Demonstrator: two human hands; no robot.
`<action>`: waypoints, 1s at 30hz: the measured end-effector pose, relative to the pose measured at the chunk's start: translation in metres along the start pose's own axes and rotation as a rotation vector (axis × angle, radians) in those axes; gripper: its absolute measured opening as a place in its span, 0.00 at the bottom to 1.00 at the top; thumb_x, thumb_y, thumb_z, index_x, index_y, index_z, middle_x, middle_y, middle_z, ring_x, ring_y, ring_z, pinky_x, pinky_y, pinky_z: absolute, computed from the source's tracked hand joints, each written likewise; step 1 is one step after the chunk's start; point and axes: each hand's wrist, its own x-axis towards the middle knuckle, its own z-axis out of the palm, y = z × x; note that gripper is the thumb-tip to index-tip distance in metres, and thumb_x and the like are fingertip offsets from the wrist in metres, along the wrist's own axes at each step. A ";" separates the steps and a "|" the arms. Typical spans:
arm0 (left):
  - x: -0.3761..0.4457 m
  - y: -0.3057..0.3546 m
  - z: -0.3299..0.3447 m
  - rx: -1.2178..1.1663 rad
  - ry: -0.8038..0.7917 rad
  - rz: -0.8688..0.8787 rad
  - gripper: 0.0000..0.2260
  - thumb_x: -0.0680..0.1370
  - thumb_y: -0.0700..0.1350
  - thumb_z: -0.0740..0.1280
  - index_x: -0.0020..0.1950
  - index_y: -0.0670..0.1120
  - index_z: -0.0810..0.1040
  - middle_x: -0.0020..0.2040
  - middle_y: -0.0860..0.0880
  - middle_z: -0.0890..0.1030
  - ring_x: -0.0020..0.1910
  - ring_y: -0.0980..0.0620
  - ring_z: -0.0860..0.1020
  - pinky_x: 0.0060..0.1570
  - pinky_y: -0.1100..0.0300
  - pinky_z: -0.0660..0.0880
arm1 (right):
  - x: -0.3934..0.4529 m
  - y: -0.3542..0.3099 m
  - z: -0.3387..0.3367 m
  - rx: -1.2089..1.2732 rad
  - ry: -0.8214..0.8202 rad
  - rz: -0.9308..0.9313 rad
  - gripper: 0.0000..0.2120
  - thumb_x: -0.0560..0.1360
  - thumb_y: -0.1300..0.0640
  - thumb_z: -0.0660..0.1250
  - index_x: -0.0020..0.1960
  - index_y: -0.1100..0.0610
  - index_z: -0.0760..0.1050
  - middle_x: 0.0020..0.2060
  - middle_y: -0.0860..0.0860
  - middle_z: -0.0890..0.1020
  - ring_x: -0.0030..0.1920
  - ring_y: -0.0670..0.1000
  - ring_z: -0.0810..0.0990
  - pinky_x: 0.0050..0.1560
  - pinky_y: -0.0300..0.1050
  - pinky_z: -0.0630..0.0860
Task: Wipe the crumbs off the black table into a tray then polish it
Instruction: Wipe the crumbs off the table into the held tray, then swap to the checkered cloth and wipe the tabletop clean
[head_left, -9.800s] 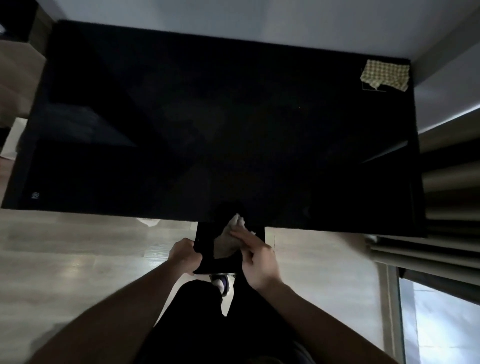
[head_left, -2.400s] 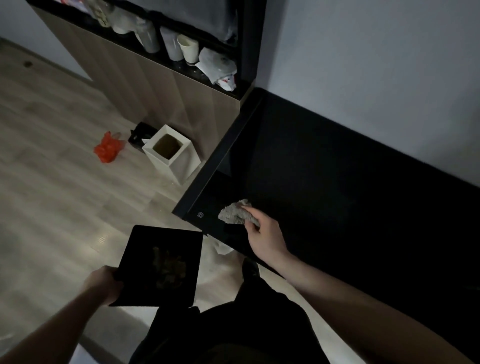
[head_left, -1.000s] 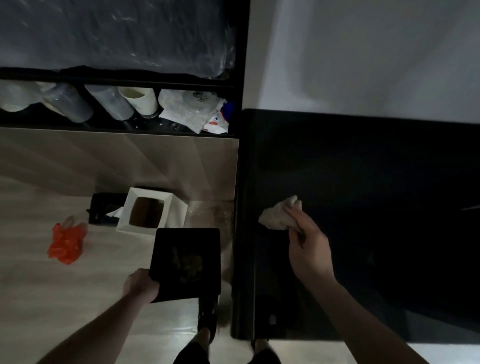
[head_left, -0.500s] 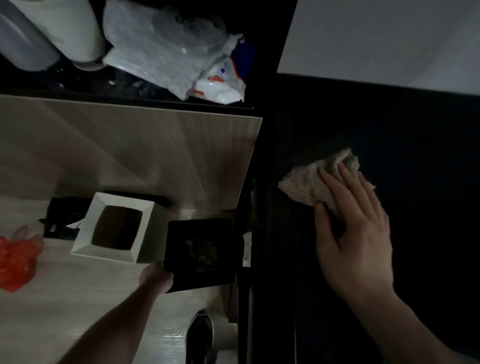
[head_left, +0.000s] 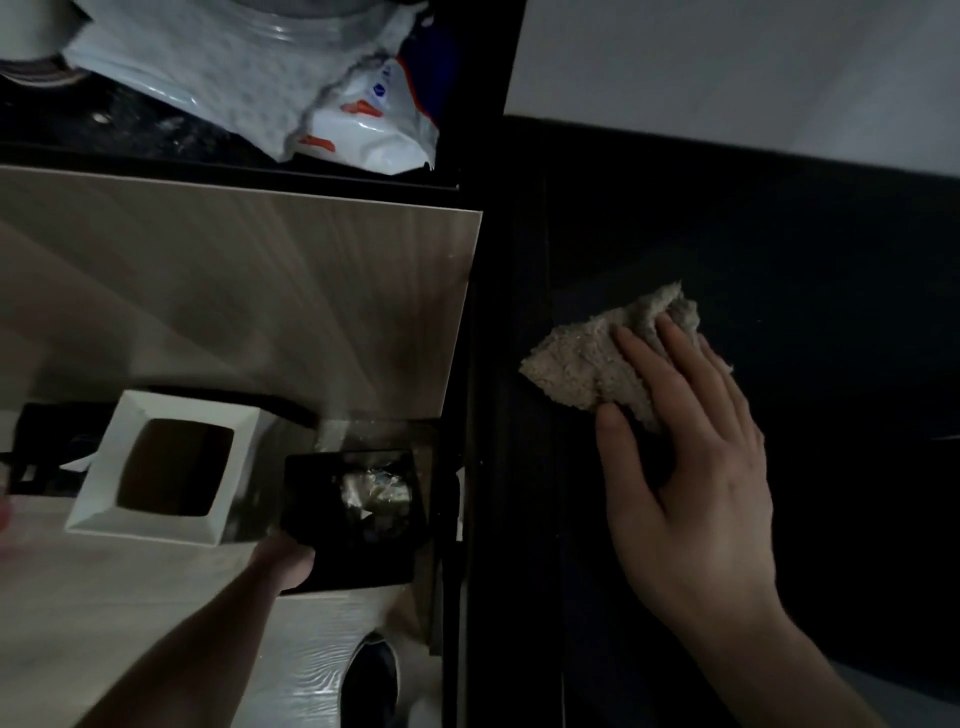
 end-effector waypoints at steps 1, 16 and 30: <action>0.001 0.001 -0.003 -0.002 -0.008 0.014 0.22 0.80 0.44 0.60 0.74 0.40 0.69 0.67 0.37 0.76 0.63 0.38 0.78 0.57 0.52 0.77 | -0.001 -0.001 -0.001 0.039 0.006 0.006 0.24 0.82 0.42 0.60 0.78 0.38 0.66 0.80 0.35 0.62 0.82 0.41 0.54 0.79 0.49 0.53; -0.276 0.106 -0.150 -0.268 0.173 0.618 0.12 0.79 0.40 0.64 0.60 0.53 0.80 0.49 0.56 0.82 0.47 0.53 0.82 0.47 0.57 0.78 | -0.011 -0.033 -0.041 0.252 -0.002 0.573 0.28 0.78 0.46 0.70 0.76 0.50 0.68 0.64 0.45 0.75 0.66 0.48 0.74 0.65 0.45 0.73; -0.561 0.148 -0.154 -0.214 -0.179 0.915 0.12 0.76 0.48 0.72 0.58 0.57 0.81 0.51 0.59 0.83 0.49 0.62 0.81 0.52 0.63 0.78 | -0.180 -0.039 -0.237 0.695 -0.167 0.858 0.08 0.73 0.59 0.73 0.49 0.47 0.82 0.42 0.48 0.86 0.46 0.48 0.86 0.43 0.41 0.83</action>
